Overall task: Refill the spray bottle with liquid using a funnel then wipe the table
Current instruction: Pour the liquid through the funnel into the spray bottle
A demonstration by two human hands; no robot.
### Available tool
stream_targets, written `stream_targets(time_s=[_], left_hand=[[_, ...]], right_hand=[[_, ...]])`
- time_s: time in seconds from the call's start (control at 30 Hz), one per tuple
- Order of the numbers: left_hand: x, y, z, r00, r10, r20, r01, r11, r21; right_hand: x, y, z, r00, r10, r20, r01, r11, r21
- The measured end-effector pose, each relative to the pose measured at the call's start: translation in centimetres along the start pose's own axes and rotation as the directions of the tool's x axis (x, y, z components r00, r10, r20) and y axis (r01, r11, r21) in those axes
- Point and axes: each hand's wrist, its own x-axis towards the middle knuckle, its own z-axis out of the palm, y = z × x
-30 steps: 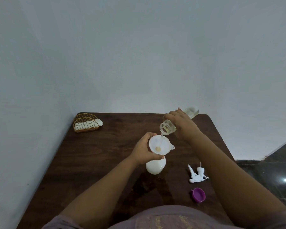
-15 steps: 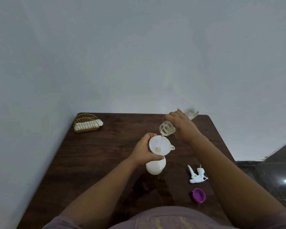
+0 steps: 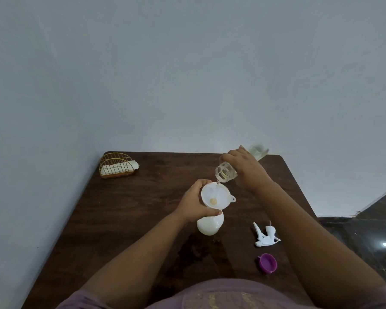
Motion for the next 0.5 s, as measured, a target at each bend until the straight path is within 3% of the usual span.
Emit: stream_targets(time_s=[0.5], left_hand=[[0.19,-0.02,-0.03,1.000,-0.008,0.010,0.008,1.000,0.018]], right_hand=[[0.15,0.56,0.16,1.000,-0.007,-0.004,0.007,1.000,-0.018]])
